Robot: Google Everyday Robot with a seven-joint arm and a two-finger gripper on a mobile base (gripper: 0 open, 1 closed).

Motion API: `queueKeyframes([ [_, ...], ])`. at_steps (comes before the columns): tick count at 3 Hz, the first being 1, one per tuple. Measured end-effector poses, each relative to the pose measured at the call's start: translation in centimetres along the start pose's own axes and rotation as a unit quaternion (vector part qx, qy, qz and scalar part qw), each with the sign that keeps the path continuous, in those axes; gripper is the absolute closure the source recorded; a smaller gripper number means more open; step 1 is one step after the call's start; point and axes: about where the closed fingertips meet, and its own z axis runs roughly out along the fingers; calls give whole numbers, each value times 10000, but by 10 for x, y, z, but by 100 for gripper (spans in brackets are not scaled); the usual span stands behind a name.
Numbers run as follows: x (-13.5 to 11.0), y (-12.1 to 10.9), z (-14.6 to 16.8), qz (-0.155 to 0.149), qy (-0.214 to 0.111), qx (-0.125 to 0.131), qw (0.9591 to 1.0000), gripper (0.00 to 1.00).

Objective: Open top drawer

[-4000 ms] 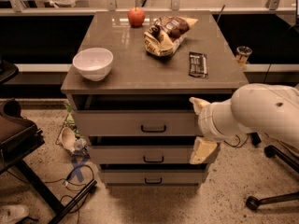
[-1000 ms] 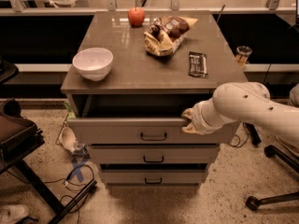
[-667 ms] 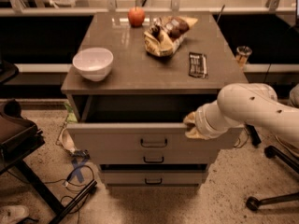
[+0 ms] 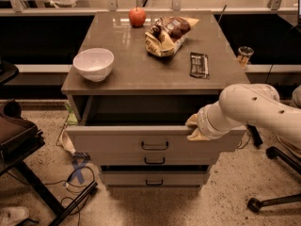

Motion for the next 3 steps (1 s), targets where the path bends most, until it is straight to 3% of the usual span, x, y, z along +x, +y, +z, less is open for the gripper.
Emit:
queueKeyframes([
  [1, 3, 23, -19, 78, 17, -137, 9999, 100],
  [2, 3, 25, -21, 82, 17, -145, 9999, 100],
  [3, 6, 54, -45, 176, 10, -307, 9994, 100],
])
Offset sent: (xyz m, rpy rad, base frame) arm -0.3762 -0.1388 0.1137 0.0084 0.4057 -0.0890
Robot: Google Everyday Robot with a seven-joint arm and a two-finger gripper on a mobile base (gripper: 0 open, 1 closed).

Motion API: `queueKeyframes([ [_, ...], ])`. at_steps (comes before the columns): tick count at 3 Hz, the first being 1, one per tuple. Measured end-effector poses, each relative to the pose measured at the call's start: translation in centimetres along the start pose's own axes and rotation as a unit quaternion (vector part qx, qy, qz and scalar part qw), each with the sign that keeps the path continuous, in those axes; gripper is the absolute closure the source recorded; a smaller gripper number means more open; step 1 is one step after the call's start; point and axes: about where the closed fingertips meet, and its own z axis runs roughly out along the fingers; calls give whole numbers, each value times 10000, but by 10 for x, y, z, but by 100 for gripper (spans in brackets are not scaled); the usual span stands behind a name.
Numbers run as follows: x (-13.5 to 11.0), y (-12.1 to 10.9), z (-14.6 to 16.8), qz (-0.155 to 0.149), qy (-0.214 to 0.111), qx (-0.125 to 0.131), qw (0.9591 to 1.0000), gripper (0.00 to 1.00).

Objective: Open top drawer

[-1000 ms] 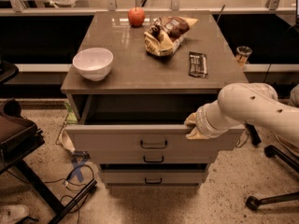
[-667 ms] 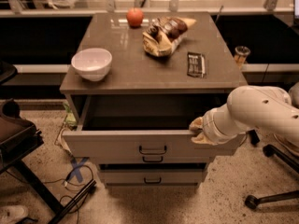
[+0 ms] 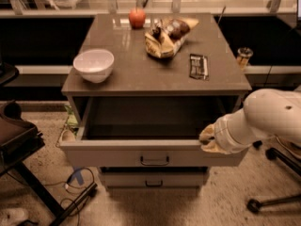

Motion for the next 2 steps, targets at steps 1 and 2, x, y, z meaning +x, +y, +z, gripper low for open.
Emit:
queueKeyframes([
  [1, 1, 8, -6, 21, -3, -40, 10000, 100],
  [2, 1, 8, -6, 16, 2, -40, 10000, 82],
])
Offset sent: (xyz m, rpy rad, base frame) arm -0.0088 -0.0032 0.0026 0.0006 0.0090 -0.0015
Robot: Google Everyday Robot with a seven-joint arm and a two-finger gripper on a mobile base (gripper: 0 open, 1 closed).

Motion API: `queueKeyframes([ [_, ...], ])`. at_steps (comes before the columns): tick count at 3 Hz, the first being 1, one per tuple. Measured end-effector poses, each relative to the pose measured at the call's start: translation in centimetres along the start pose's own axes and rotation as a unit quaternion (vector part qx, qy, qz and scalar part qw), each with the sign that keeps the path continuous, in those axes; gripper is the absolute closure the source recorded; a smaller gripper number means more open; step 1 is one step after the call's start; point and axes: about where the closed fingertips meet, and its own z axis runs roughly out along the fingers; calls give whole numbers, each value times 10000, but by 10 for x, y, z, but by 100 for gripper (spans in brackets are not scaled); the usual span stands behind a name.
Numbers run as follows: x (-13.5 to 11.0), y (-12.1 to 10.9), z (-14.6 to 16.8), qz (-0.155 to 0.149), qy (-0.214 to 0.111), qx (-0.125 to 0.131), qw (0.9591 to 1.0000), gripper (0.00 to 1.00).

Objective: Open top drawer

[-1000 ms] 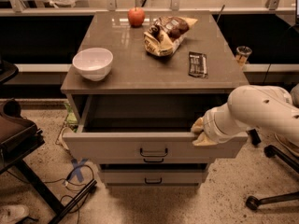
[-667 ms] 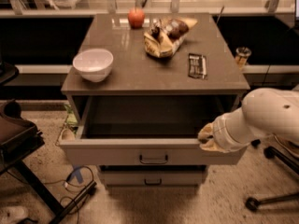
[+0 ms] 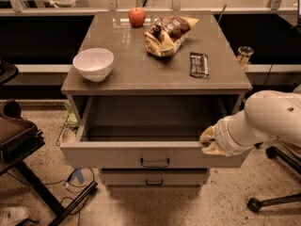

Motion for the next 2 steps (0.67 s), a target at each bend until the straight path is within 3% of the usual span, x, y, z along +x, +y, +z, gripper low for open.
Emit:
queueKeyframes([
  [1, -1, 0, 0, -11, 3, -2, 10000, 59],
  [2, -2, 0, -1, -25, 7, -3, 10000, 28],
])
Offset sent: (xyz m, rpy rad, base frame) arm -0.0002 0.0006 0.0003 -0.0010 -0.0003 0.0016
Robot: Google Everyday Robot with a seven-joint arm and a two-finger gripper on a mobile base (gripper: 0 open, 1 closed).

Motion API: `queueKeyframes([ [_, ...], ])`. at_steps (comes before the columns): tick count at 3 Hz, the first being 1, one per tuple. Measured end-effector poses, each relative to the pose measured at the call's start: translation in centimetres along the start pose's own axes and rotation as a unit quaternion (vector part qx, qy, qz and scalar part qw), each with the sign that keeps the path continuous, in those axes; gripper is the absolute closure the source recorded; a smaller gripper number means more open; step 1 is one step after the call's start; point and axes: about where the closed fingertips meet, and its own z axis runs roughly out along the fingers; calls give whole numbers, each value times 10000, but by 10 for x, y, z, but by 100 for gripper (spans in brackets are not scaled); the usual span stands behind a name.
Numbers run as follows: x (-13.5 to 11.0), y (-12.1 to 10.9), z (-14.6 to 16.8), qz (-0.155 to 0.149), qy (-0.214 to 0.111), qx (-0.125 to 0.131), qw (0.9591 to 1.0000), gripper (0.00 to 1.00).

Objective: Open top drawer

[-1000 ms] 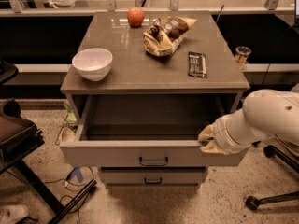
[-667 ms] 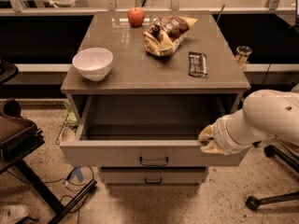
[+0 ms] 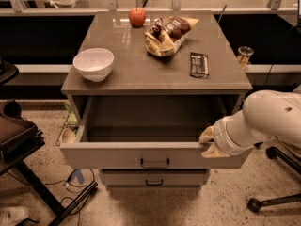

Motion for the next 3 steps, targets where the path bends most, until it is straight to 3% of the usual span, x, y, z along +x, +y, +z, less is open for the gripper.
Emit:
queueKeyframes([
  [1, -1, 0, 0, -8, 2, -1, 10000, 5],
  [3, -1, 0, 0, -15, 5, -2, 10000, 0],
])
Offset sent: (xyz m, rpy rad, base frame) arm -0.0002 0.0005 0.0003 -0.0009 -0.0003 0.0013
